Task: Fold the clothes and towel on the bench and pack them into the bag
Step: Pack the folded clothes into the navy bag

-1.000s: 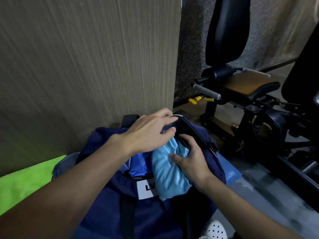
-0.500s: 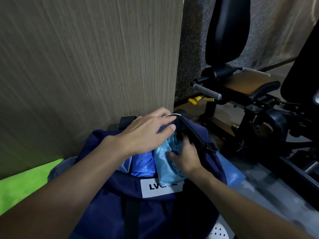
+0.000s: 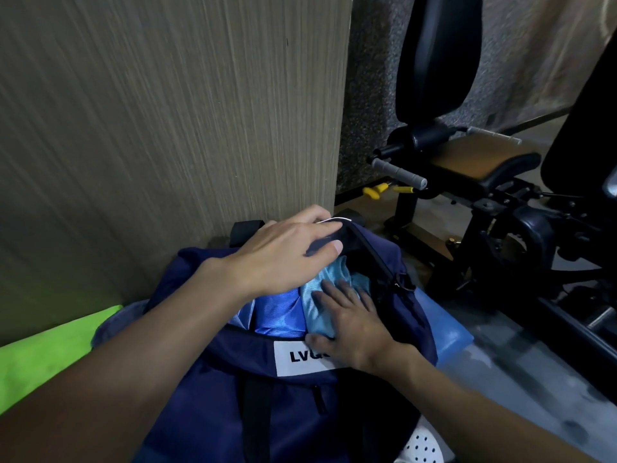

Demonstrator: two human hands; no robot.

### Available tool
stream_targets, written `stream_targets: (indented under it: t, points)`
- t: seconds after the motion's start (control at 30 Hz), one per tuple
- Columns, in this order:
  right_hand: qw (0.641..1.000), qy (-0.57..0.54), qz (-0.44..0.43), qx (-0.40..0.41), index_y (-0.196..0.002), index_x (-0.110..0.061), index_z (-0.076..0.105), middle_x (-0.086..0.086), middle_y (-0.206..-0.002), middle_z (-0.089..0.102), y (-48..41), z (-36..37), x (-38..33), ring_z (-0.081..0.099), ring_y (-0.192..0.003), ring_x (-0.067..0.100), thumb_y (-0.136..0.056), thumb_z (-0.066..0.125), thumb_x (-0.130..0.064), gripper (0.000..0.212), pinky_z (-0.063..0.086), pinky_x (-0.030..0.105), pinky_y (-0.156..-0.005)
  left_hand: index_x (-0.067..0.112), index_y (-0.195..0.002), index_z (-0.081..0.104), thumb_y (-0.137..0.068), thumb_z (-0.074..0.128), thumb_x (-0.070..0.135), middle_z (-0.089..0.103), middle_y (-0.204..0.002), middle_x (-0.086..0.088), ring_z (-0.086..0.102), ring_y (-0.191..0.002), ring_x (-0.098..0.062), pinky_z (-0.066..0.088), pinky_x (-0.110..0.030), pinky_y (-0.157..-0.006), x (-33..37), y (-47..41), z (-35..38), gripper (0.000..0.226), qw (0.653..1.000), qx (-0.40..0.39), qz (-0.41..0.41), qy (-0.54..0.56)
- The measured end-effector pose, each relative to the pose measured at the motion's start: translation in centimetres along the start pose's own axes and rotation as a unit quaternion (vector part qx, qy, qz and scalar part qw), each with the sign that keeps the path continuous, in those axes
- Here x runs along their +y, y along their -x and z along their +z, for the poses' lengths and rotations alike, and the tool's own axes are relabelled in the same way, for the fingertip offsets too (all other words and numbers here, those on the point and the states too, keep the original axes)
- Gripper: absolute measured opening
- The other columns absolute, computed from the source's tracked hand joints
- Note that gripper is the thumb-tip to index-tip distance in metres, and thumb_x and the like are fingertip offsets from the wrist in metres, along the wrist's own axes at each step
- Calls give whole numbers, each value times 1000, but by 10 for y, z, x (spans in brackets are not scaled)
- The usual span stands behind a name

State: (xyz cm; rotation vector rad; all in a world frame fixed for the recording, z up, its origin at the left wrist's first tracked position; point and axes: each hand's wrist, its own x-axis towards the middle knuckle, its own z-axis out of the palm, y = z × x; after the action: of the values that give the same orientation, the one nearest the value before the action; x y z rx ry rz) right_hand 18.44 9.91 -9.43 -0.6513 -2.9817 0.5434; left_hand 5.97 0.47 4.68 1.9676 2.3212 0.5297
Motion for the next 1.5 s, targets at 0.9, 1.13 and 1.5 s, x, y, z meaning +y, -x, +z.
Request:
stream_targets:
  t: [0.9,1.13,1.5]
  points:
    - [993,-90,69,-13,-155,-38,9,1,-164,4,-32,8,31,-5,-150,27,-88,44,-69,82,0,38,-120,30,-147,42,-98,42,47,32,-143,22,47,-114,-3,34,-43,-104,-7,3,2,52,996,-41,22,-73]
    - [997,-21,77,-6,-155,-37,11,2,-164,6,-26,0,16,-4,-149,32,-89,39,-71,79,0,48,-119,30,-146,42,-89,31,54,29,-147,22,44,-128,-6,34,-45,-106,-19,12,0,62,995,-32,36,-85]
    - [997,54,48,-42,-156,-34,-4,-1,-164,-11,-29,10,7,-15,-150,24,-96,23,-65,72,-12,53,-117,26,-148,39,-91,36,48,26,-151,19,38,-133,-6,32,-45,-107,-11,4,-9,61,994,-21,50,-94]
